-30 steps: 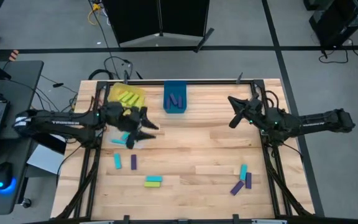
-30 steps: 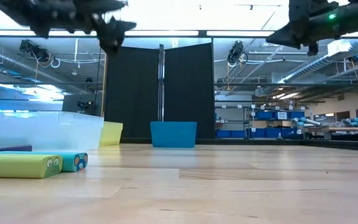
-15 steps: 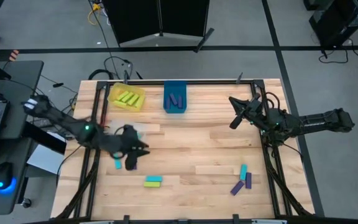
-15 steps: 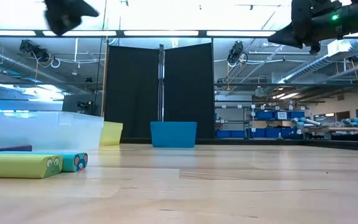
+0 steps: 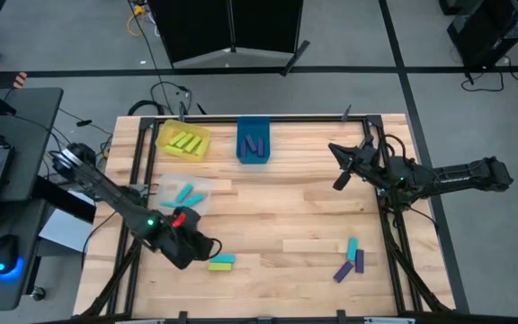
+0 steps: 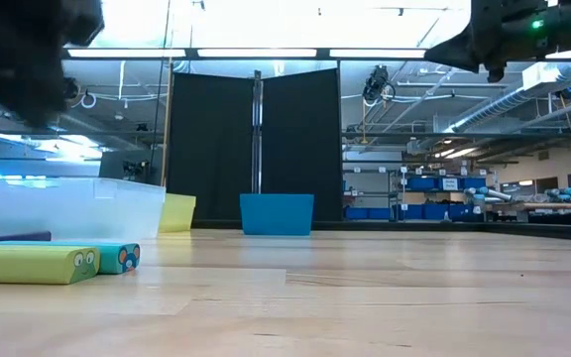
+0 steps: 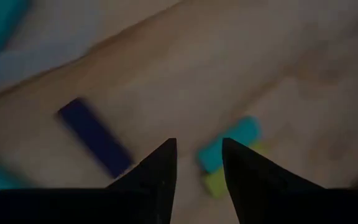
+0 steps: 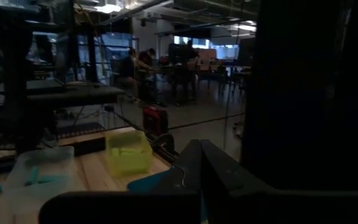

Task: Sort blocks
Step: Put the purple block into the blue bin

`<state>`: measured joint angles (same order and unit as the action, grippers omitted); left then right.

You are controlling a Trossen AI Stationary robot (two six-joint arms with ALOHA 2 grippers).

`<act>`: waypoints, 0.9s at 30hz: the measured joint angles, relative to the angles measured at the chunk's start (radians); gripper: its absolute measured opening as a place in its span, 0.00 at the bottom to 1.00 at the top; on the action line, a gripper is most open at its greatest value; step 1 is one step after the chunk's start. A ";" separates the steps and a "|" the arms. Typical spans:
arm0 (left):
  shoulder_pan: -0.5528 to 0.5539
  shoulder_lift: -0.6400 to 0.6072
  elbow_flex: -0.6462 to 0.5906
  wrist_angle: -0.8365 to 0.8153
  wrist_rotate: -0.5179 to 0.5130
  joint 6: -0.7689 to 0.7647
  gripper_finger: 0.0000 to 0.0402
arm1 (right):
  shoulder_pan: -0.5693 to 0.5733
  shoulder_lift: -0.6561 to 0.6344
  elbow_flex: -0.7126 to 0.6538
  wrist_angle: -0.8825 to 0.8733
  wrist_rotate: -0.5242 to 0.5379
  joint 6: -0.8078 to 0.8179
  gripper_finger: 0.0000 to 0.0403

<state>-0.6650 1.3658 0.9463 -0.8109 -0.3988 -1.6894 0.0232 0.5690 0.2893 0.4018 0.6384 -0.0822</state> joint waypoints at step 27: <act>0.011 0.238 0.000 -0.144 0.136 -0.405 0.43 | 0.000 0.000 0.000 0.000 -0.084 0.000 0.03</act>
<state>-0.6544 1.6035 0.9463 -0.9554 -0.2631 -2.0949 0.0231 0.5690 0.2893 0.4023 0.5549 -0.0818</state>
